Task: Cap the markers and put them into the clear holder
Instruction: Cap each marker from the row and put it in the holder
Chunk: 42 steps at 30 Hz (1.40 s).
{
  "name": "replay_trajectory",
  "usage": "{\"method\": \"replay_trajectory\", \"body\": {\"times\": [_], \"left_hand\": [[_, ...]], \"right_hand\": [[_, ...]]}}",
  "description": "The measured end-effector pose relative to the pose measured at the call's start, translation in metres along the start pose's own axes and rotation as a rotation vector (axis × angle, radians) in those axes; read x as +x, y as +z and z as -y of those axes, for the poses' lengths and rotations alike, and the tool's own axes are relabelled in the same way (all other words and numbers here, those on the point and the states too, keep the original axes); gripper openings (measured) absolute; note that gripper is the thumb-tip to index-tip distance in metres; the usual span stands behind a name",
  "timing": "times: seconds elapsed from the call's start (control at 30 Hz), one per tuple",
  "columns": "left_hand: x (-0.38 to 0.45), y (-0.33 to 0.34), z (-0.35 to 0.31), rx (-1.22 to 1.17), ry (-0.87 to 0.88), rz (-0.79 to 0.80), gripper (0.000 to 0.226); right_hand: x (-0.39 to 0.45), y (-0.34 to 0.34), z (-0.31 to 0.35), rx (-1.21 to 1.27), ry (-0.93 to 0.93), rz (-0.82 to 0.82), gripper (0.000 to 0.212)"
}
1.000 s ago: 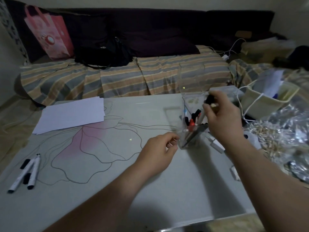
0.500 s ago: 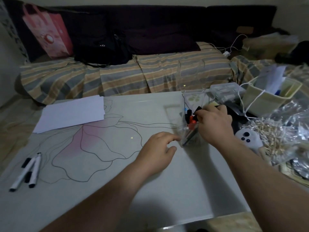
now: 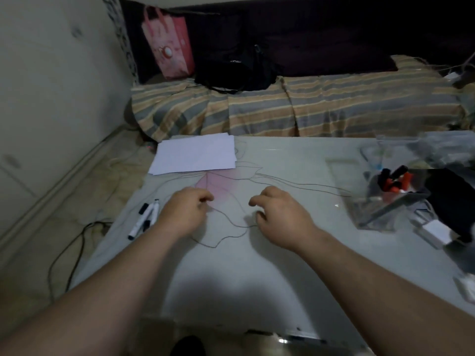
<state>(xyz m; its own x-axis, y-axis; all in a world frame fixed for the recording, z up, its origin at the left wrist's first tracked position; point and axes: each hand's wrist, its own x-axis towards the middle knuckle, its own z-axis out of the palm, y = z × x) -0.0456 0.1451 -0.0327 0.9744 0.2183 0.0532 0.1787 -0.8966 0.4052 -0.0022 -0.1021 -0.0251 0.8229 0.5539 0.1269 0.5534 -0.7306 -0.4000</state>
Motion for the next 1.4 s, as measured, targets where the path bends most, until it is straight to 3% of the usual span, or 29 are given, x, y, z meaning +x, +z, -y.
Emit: {"method": "replay_trajectory", "body": {"times": [0.13, 0.23, 0.4, 0.63, 0.77, 0.87, 1.03, 1.13, 1.23, 1.4], "left_hand": [[-0.016, -0.027, 0.076, 0.071, -0.265, -0.057, 0.029], [-0.025, -0.028, 0.099, 0.139, -0.335, -0.050, 0.028], [-0.033, -0.016, 0.098, 0.225, -0.293, -0.013, 0.031], [-0.033, -0.007, 0.091, 0.125, -0.276, 0.062, 0.031], [-0.033, 0.002, 0.067, -0.048, -0.165, 0.167, 0.017], [-0.035, 0.016, 0.032, -0.087, -0.051, 0.251, 0.022], [-0.040, 0.053, -0.024, -0.160, 0.104, 0.198, 0.021], [-0.037, 0.059, -0.041, -0.214, 0.061, 0.231, 0.028], [-0.029, 0.053, -0.043, -0.257, 0.010, 0.287, 0.014], [-0.017, 0.045, -0.034, -0.163, -0.023, 0.199, 0.025]], "right_hand": [[0.018, 0.031, 0.038, 0.032, -0.074, 0.064, 0.036], [0.027, 0.047, 0.057, 0.061, -0.104, 0.080, 0.037], [0.035, 0.059, 0.074, 0.070, -0.122, 0.092, 0.038], [0.033, 0.058, 0.065, 0.048, -0.102, 0.126, 0.037], [0.032, 0.057, 0.054, 0.030, -0.070, 0.189, 0.038], [0.028, 0.058, 0.046, -0.046, -0.045, 0.321, 0.039], [0.021, 0.053, 0.027, 0.009, 0.070, 0.302, 0.017], [0.017, 0.048, 0.014, 0.079, 0.149, 0.248, 0.023], [0.014, 0.046, 0.005, 0.042, 0.118, 0.283, 0.039], [0.012, 0.041, -0.004, -0.030, 0.155, 0.322, 0.039]]}}
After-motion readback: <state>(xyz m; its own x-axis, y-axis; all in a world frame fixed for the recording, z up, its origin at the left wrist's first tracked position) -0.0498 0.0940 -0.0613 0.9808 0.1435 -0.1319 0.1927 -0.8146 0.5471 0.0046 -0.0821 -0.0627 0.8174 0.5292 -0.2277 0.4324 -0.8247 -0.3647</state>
